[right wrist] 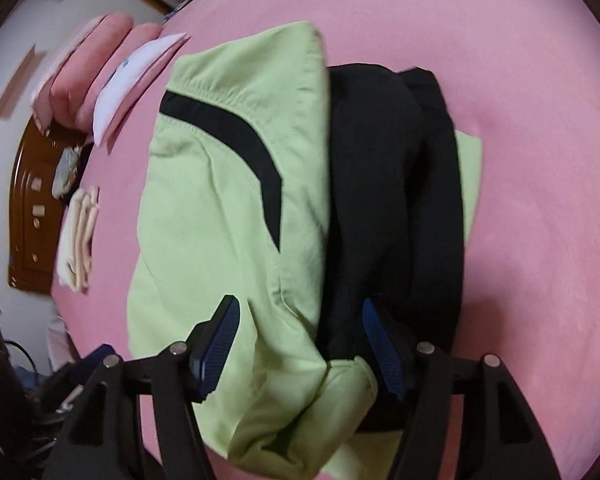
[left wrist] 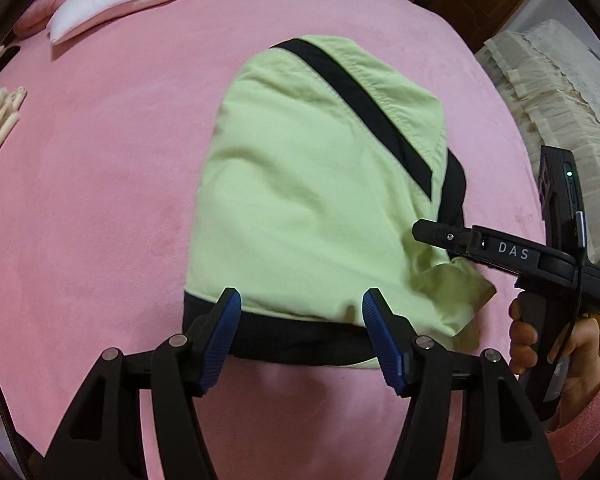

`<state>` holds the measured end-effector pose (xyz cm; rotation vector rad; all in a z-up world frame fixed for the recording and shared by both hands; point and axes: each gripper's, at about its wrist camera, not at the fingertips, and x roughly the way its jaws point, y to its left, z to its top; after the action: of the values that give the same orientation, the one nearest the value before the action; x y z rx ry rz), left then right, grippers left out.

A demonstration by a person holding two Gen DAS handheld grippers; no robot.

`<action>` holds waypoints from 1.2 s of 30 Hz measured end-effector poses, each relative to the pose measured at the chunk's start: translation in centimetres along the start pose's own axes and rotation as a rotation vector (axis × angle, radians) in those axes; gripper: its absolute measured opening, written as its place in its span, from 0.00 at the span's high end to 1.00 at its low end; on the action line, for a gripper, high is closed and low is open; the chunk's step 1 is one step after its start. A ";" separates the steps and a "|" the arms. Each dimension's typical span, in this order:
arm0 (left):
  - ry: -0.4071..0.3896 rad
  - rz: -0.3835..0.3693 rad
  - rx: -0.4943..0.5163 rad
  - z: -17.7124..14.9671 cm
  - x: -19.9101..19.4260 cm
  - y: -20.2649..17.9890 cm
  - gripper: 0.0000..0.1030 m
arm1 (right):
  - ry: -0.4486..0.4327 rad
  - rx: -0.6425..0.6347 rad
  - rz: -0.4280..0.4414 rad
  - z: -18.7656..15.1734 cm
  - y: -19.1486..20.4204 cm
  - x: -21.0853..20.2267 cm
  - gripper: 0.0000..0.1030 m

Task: Fold large clothes
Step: 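Lay the green bundle on the bed and release both tools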

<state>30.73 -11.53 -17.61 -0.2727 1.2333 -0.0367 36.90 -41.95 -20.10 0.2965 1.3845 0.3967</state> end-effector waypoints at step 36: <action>0.013 0.199 0.017 1.3 1.4 3.6 0.36 | 0.071 0.148 0.124 -1.6 -1.8 2.0 0.95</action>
<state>31.94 -8.07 -19.32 -0.1342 1.2672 0.1229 35.79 -42.73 -22.87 0.4954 1.4725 0.4109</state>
